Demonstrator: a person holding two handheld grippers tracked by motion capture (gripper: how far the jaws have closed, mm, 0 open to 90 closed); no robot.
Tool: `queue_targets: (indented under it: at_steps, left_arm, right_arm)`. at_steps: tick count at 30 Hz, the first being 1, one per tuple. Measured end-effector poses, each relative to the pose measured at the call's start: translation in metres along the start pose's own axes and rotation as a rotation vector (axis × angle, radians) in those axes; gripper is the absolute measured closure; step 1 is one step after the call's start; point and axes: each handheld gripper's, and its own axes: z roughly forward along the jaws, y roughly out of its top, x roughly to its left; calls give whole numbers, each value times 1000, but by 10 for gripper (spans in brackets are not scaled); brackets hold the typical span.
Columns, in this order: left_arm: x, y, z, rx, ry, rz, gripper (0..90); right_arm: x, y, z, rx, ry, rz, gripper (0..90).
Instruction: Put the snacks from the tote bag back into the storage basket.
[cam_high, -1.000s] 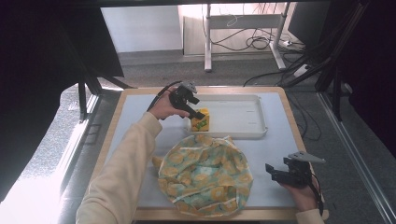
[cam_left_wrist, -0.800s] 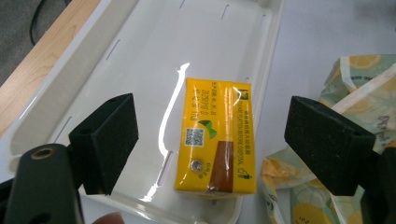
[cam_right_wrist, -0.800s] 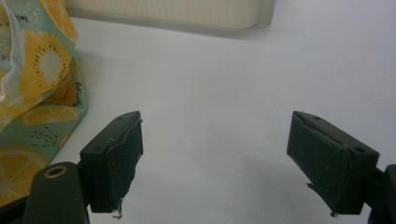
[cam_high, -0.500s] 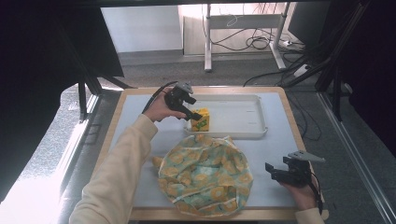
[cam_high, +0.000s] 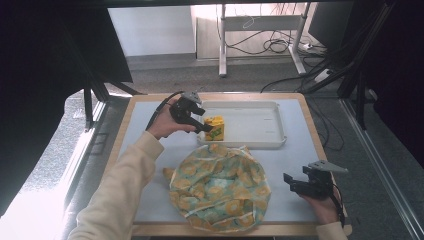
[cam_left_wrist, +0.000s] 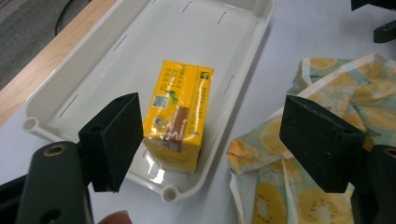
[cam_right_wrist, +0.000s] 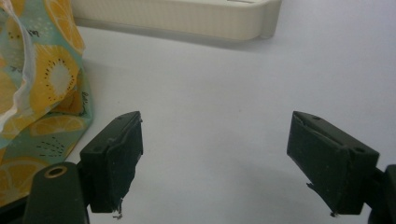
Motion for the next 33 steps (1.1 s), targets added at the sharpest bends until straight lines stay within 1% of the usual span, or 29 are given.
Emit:
queue_targets:
  at_steps: [3,6,9,12,15,17,21,22,24,26,28,30,33]
  left_arm:
    - [-8,-5,-7,-16,0,1,219]
    - [-16,-12,-13,-10,10,5,227]
    - [-25,-19,-19,-15,17,5,232]
    - [-35,-26,-25,-29,33,-7,236]
    - [-45,-35,-31,-44,50,-27,239]
    - [-51,-41,-33,-36,75,-57,245]
    - [-60,-54,-36,-29,110,-87,246]
    - [-62,-57,-36,-38,112,-101,247]
    - [-66,-65,-38,-50,121,-116,249]
    - [-71,-74,-39,-60,128,-128,250]
    - [-76,-81,-40,-52,127,-120,249]
    - [-80,-88,-41,-51,133,-121,249]
    - [-85,-99,-46,-67,144,-140,249]
  right_arm:
    - [2,1,-1,-1,0,-4,186]
    - [3,2,-2,-8,-4,-11,186]
    - [4,3,-5,-14,-6,-11,186]
    - [4,3,-7,-18,-10,-13,186]
    - [5,4,-7,-18,-8,-14,186]
    - [5,4,-6,-18,-8,-17,186]
    - [6,5,-4,-16,-3,-19,186]
    - [6,5,-4,-14,-2,-22,186]
    - [7,6,-2,-14,3,-24,186]
    - [7,6,-1,-12,5,-26,186]
    - [7,7,0,-13,5,-27,186]
    - [7,7,0,-14,8,-24,186]
    - [7,7,2,-10,11,-28,186]
